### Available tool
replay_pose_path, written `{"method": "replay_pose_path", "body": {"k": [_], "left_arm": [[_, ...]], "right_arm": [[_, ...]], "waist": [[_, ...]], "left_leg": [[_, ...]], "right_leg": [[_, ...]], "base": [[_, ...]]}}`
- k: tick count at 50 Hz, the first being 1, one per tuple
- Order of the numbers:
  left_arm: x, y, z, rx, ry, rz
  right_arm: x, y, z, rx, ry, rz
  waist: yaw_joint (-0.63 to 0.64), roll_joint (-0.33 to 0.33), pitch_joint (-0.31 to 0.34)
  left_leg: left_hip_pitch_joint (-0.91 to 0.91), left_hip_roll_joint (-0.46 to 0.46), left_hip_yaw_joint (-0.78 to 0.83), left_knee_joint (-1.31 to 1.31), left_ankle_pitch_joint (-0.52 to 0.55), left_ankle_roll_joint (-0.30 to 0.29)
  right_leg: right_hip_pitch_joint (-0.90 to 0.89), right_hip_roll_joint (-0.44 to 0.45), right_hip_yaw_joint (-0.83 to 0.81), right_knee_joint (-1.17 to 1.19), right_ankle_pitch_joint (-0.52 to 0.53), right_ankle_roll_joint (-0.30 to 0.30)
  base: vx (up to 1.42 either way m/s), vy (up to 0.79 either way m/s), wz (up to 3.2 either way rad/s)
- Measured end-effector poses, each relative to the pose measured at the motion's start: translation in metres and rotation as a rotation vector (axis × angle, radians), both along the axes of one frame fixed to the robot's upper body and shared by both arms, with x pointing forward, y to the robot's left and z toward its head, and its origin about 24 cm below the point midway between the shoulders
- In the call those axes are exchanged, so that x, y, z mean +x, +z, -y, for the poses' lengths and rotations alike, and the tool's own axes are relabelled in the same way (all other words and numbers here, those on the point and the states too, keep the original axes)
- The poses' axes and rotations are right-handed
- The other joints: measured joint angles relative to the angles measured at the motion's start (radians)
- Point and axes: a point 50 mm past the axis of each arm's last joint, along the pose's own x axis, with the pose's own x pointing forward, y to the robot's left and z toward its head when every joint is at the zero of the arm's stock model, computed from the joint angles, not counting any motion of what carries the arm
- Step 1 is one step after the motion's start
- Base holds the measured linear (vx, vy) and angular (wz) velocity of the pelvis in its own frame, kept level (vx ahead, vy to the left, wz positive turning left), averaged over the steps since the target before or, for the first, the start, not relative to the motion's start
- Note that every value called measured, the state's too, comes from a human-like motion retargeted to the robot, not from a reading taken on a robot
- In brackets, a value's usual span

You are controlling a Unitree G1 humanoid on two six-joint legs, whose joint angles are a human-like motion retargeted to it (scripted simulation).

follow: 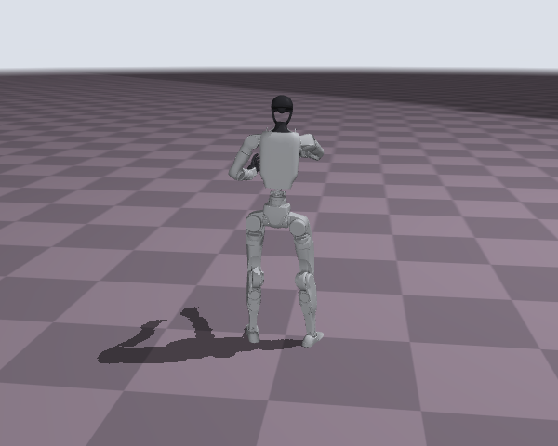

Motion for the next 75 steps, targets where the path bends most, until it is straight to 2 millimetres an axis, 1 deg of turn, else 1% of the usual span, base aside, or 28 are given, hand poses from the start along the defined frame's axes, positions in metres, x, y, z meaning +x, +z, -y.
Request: {"method": "replay_pose_path", "body": {"k": [2, 4, 6, 10, 13, 15, 17, 20, 22, 27, 30, 32, 34, 36, 38, 43, 45, 47, 49, 51, 54, 57, 60, 65, 67, 70, 72, 75], "left_arm": [[-0.002, -0.003, -0.001, -0.022, 0.012, -0.019], [0.010, 0.003, 0.004, -0.048, 0.025, -0.011], [0.032, 0.018, 0.014, -0.071, 0.037, 0.008], [0.094, 0.060, 0.038, -0.094, 0.098, 0.012], [0.131, 0.086, 0.047, -0.019, 0.198, -0.023], [0.146, 0.100, 0.048, 0.066, 0.250, -0.036], [0.150, 0.106, 0.049, 0.144, 0.256, -0.025], [0.142, 0.107, 0.053, 0.191, 0.184, 0.040], [0.124, 0.098, 0.052, 0.162, 0.104, 0.088], [0.057, 0.053, 0.029, 0.052, -0.033, 0.108], [0.016, 0.024, 0.007, 0.022, -0.035, 0.059], [-0.003, 0.010, -0.003, 0.024, -0.026, 0.026], [-0.011, 0.005, -0.005, 0.026, -0.019, 0.013], [-0.007, 0.010, -0.001, 0.018, -0.011, 0.032], [0.008, 0.025, 0.010, -0.005, -0.003, 0.076], [0.074, 0.088, 0.050, -0.051, 0.052, 0.185], [0.100, 0.111, 0.060, 0.007, 0.143, 0.202], [0.122, 0.124, 0.068, 0.134, 0.209, 0.191], [0.137, 0.129, 0.071, 0.281, 0.260, 0.172], [0.144, 0.125, 0.071, 0.392, 0.280, 0.157], [0.139, 0.112, 0.066, 0.424, 0.254, 0.166], [0.113, 0.091, 0.051, 0.330, 0.197, 0.199], [0.069, 0.059, 0.026, 0.214, 0.109, 0.195], [-0.009, -0.002, -0.024, 0.065, 0.107, 0.010], [-0.028, -0.017, -0.036, 0.045, 0.114, -0.067], [-0.032, -0.017, -0.040, 0.016, 0.120, -0.074], [-0.016, -0.003, -0.032, -0.006, 0.112, -0.018], [0.022, 0.026, -0.010, -0.048, 0.087, 0.065]], "right_arm": [[0.000, -0.003, -0.001, 0.004, 0.003, -0.008], [0.000, -0.008, 0.000, 0.013, -0.002, -0.025], [0.000, -0.014, 0.001, 0.027, -0.009, -0.049], [0.001, -0.019, 0.000, -0.021, -0.003, -0.082], [0.002, -0.021, -0.001, -0.004, 0.004, -0.110], [0.002, -0.020, -0.003, -0.006, 0.011, -0.118], [0.003, -0.018, -0.004, -0.010, 0.013, -0.118], [0.004, -0.011, -0.003, -0.014, 0.005, -0.098], [0.004, -0.007, -0.003, -0.025, -0.002, -0.078], [0.002, 0.001, 0.000, 0.029, -0.010, -0.018], [-0.001, 0.007, 0.001, 0.019, 0.009, 0.030], [-0.004, 0.008, 0.001, 0.015, 0.022, 0.041], [-0.005, 0.006, 0.001, 0.010, 0.029, 0.036], [-0.005, 0.002, 0.000, 0.008, 0.032, 0.021], [-0.005, -0.003, -0.002, 0.007, 0.031, -0.002], [-0.003, -0.009, -0.008, -0.062, 0.045, -0.045], [-0.002, -0.010, -0.009, 0.018, 0.054, -0.050], [-0.003, -0.010, -0.010, -0.002, 0.068, -0.077], [-0.003, -0.009, -0.010, -0.005, 0.071, -0.091], [-0.002, -0.008, -0.009, 0.006, 0.066, -0.099], [-0.001, -0.007, -0.007, 0.019, 0.054, -0.093], [0.000, -0.005, -0.009, 0.029, 0.047, -0.066], [-0.001, -0.003, -0.014, 0.022, 0.046, -0.042], [-0.005, 0.008, -0.026, 0.031, 0.081, 0.005], [-0.006, 0.008, -0.029, 0.028, 0.096, 0.003], [-0.007, 0.006, -0.032, 0.034, 0.103, -0.005], [-0.007, 0.001, -0.034, 0.038, 0.101, -0.020], [-0.007, -0.008, -0.034, 0.040, 0.097, -0.064]], "waist": [[-0.004, 0.002, -0.001], [-0.015, 0.001, -0.004], [-0.031, -0.002, -0.009], [-0.074, -0.014, -0.013], [-0.109, -0.022, -0.015], [-0.126, -0.024, -0.015], [-0.132, -0.023, -0.015], [-0.119, -0.020, -0.010], [-0.100, -0.018, -0.005], [-0.036, -0.013, 0.007], [-0.003, -0.011, 0.019], [0.010, -0.010, 0.024], [0.013, -0.010, 0.024], [0.007, -0.012, 0.022], [-0.009, -0.017, 0.017], [-0.066, -0.035, 0.005], [-0.091, -0.042, 0.001], [-0.106, -0.043, -0.007], [-0.114, -0.040, -0.013], [-0.112, -0.035, -0.018], [-0.093, -0.030, -0.019], [-0.069, -0.027, -0.014], [-0.046, -0.027, -0.004], [-0.008, -0.031, 0.017], [0.002, -0.035, 0.008], [0.008, -0.038, 0.003], [0.004, -0.039, -0.003], [-0.025, -0.049, -0.016]], "left_leg": [[-0.003, -0.002, 0.000, 0.000, 0.001, 0.000], [-0.008, -0.004, -0.008, 0.000, 0.004, 0.003], [-0.013, -0.005, -0.023, -0.002, 0.008, 0.006], [-0.025, -0.005, -0.062, -0.006, 0.021, 0.008], [-0.034, -0.004, -0.090, -0.006, 0.029, 0.005], [-0.038, -0.002, -0.103, -0.006, 0.032, 0.001], [-0.040, -0.001, -0.106, -0.006, 0.034, -0.003], [-0.036, 0.001, -0.098, -0.006, 0.032, -0.006], [-0.029, 0.002, -0.083, -0.006, 0.028, -0.006], [-0.009, 0.004, -0.034, -0.005, 0.013, 0.003], [-0.002, 0.004, -0.007, -0.001, 0.005, 0.004], [0.000, 0.004, 0.004, 0.002, 0.002, 0.003], [-0.002, 0.003, 0.007, 0.006, -0.001, 0.003], [-0.004, 0.002, 0.002, 0.007, 0.000, 0.005], [-0.006, 0.000, -0.009, 0.003, 0.004, 0.008], [-0.020, 0.000, -0.054, -0.005, 0.019, 0.011], [-0.023, 0.000, -0.071, -0.006, 0.022, 0.008], [-0.030, 0.000, -0.085, -0.006, 0.027, 0.004], [-0.035, 0.001, -0.093, -0.006, 0.030, -0.001], [-0.037, 0.002, -0.095, -0.006, 0.031, -0.003], [-0.032, 0.003, -0.087, -0.006, 0.028, -0.002], [-0.022, 0.005, -0.066, -0.006, 0.022, 0.001], [-0.010, 0.008, -0.036, -0.005, 0.013, 0.001], [0.010, 0.014, 0.030, -0.001, 0.000, -0.011], [-0.022, 0.027, 0.059, 0.069, -0.034, -0.008], [-0.016, 0.025, 0.074, 0.063, -0.032, -0.002], [0.001, 0.023, 0.065, 0.022, -0.011, -0.001], [0.002, 0.012, 0.042, 0.016, -0.004, 0.011]], "right_leg": [[0.001, -0.001, -0.001, -0.007, 0.002, 0.001], [0.003, -0.003, -0.009, -0.011, 0.002, 0.000], [0.004, -0.006, -0.022, -0.009, 0.000, -0.002], [0.007, -0.011, -0.062, 0.006, -0.011, -0.012], [0.009, -0.014, -0.090, 0.020, -0.021, -0.019], [0.010, -0.015, -0.103, 0.026, -0.025, -0.022], [0.011, -0.014, -0.109, 0.027, -0.026, -0.023], [0.012, -0.012, -0.103, 0.023, -0.024, -0.022], [0.012, -0.008, -0.089, 0.019, -0.021, -0.019], [0.008, 0.000, -0.039, 0.006, -0.011, -0.009], [0.004, 0.004, -0.012, -0.002, -0.004, -0.003], [0.004, 0.005, -0.001, -0.008, -0.001, 0.000], [0.004, 0.005, 0.003, -0.013, 0.002, 0.001], [0.005, 0.003, -0.001, -0.014, 0.002, -0.001], [0.006, 0.001, -0.010, -0.011, -0.001, -0.004], [0.005, -0.006, -0.053, 0.012, -0.013, -0.018], [0.008, -0.009, -0.070, 0.020, -0.019, -0.020], [0.006, -0.010, -0.084, 0.025, -0.022, -0.021], [0.006, -0.011, -0.093, 0.026, -0.024, -0.020], [0.007, -0.010, -0.096, 0.023, -0.023, -0.017], [0.010, -0.007, -0.089, 0.016, -0.020, -0.014], [0.012, -0.002, -0.069, 0.010, -0.016, -0.011], [0.008, 0.005, -0.038, 0.005, -0.009, -0.007], [0.000, 0.020, 0.024, -0.014, 0.006, 0.006], [-0.020, 0.016, 0.038, 0.000, -0.002, 0.001], [-0.017, 0.021, 0.056, -0.023, 0.011, 0.011], [-0.006, 0.034, 0.058, -0.047, 0.025, 0.011], [0.002, 0.021, 0.038, -0.041, 0.019, 0.010]], "base": [[0.00, 0.00, 0.00], [-0.01, 0.01, 0.11], [-0.03, 0.01, 0.34], [-0.04, 0.01, 0.47], [-0.03, 0.00, 0.46], [-0.02, 0.00, 0.32], [0.00, 0.00, 0.09], [0.01, 0.00, -0.08], [0.04, -0.02, -0.35], [0.05, -0.02, -0.50], [0.04, -0.01, -0.45], [0.02, 0.00, -0.28], [0.00, 0.00, 0.00], [0.00, 0.00, 0.00], [-0.03, 0.01, 0.27], [-0.04, 0.01, 0.43], [-0.04, 0.01, 0.43], [-0.03, 0.01, 0.34], [-0.01, 0.00, 0.22], [0.00, 0.00, 0.00], [0.01, 0.00, -0.07], [0.04, -0.02, -0.34], [0.04, -0.02, -0.50], [0.04, -0.02, -0.63], [0.02, -0.01, -0.50], [-0.01, -0.01, -0.33], [0.00, 0.00, 0.00], [-0.03, 0.04, 0.34]]}}
